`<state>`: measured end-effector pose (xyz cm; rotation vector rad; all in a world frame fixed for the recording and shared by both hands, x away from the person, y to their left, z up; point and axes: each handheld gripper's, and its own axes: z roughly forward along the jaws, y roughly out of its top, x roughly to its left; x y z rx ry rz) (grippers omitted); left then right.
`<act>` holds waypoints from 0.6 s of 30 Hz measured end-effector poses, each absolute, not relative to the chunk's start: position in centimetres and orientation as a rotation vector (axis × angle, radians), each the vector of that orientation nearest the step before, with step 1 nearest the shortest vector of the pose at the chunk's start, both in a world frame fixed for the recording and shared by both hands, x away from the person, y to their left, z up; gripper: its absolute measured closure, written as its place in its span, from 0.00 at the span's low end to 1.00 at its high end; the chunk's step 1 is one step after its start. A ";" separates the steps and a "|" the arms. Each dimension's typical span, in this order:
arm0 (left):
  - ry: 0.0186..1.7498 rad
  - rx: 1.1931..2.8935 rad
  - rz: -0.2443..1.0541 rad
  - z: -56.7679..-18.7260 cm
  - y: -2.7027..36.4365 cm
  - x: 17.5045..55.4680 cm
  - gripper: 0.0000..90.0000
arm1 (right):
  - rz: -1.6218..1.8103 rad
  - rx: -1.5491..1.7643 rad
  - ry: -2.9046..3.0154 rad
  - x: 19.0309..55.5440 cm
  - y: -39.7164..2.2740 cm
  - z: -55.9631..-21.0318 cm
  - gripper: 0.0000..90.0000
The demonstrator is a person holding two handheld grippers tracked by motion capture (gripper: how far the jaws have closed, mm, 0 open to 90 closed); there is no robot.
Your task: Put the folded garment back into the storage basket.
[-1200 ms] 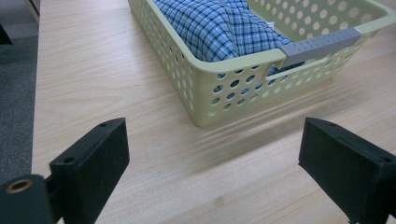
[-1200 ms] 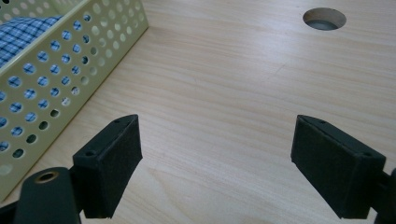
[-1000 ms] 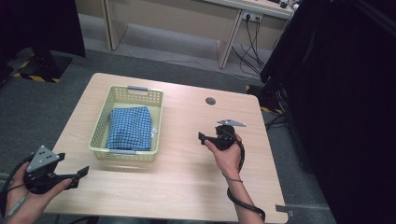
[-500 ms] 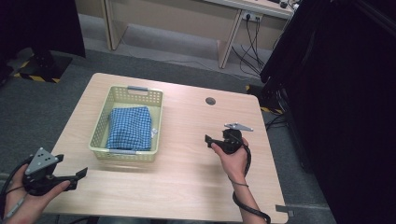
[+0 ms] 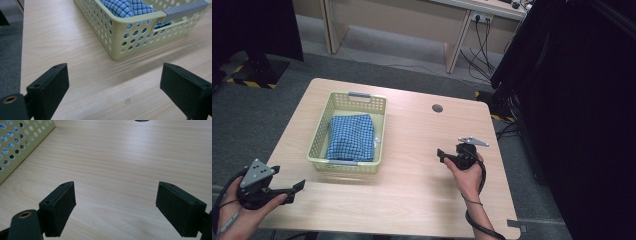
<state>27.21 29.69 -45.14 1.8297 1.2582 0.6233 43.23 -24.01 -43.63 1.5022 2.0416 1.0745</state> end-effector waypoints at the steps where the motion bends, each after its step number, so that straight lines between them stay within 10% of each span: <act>1: 1.261 1.830 0.623 -45.2 29.7 27.2 0.09 | 1.074 1.505 2.039 43.2 -24.2 -43.7 0.19; 18: 1.253 1.839 0.640 -46.1 30.0 27.6 0.09 | 1.058 1.526 1.985 41.8 -26.9 -44.4 0.19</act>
